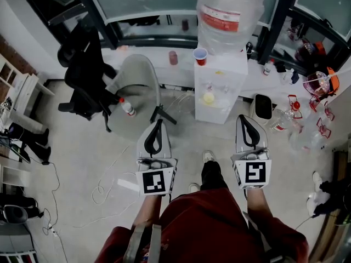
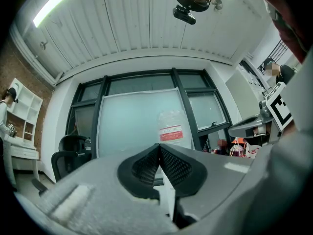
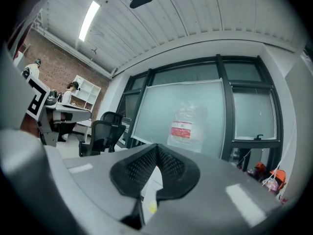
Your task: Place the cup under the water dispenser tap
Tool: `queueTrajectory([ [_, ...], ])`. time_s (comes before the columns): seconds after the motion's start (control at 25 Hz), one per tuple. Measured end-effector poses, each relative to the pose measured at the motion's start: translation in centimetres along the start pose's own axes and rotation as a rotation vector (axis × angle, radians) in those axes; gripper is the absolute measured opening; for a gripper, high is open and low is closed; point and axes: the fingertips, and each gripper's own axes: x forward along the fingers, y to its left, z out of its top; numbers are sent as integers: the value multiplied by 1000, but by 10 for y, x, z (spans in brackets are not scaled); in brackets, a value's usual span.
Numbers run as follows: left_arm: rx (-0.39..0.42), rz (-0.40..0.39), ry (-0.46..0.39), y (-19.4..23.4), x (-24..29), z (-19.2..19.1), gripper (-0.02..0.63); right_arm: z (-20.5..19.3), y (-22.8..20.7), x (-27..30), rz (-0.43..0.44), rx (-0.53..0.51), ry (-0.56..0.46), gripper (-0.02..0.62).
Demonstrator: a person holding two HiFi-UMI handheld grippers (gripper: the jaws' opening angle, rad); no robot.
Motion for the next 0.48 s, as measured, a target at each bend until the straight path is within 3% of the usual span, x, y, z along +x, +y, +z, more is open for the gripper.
queueTrajectory([
  [0.48,-8,-6,7,-5,0,-5,6,-4,-5,-4,-13,-13,14,0],
])
